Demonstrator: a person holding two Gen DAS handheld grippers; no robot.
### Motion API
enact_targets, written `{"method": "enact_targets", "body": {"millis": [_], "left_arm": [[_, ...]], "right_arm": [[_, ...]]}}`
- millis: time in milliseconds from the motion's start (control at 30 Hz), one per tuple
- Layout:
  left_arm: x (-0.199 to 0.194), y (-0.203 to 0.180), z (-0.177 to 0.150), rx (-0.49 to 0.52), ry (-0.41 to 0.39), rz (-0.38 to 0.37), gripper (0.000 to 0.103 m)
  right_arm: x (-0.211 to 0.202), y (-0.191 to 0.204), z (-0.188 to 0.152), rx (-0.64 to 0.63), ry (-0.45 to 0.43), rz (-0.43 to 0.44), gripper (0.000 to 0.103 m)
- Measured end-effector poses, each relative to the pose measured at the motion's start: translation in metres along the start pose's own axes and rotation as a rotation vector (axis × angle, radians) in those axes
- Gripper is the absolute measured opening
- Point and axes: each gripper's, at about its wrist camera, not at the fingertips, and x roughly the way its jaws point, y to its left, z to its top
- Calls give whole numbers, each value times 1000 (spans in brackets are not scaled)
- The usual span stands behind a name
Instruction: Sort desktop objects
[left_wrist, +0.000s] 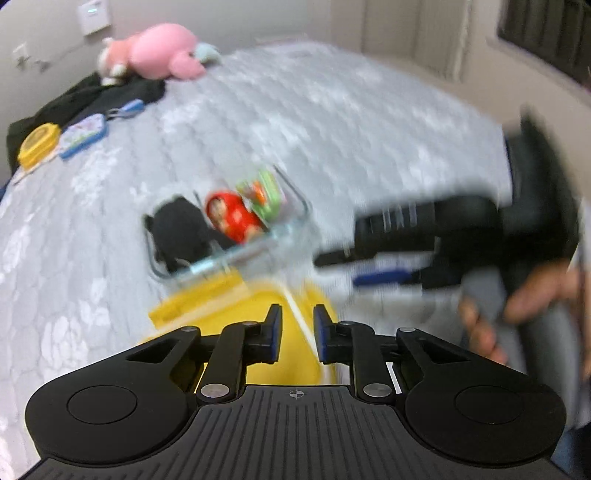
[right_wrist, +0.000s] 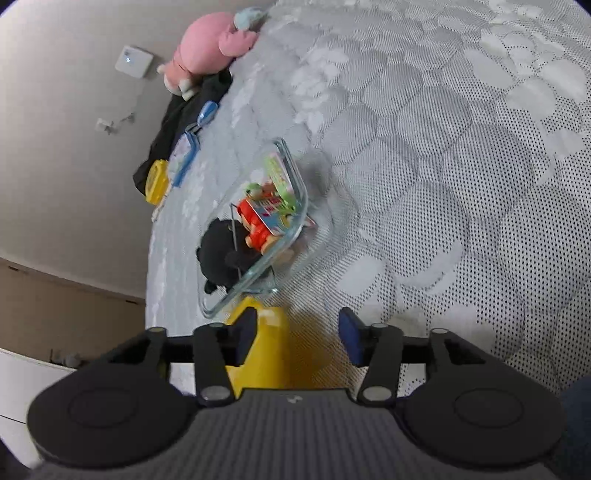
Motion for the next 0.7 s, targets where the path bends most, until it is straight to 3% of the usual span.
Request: {"method": "enact_targets", "body": {"millis": [133, 233, 333, 400, 533, 600, 700], "left_arm": [[-11, 22, 17, -44, -9, -13, 19], [-2, 16, 10, 55, 44, 31, 23], [13, -4, -10, 179, 97, 126, 40], [19, -13, -22, 210, 125, 141, 43], [24, -21, -33, 222, 149, 127, 59], [24, -23, -35, 231, 150, 131, 68], [25, -24, -36, 251, 147, 138, 83]], "right_arm": [[5, 5, -4, -45, 22, -33, 54], [15, 12, -8, -107, 86, -73, 59], [34, 25, -16, -228, 128, -203, 59], [46, 33, -22, -314, 144, -266, 51], [61, 42, -32, -427, 191, -272, 48], [66, 45, -37, -475, 195, -288, 26], [60, 46, -37, -495, 168, -284, 22]]}}
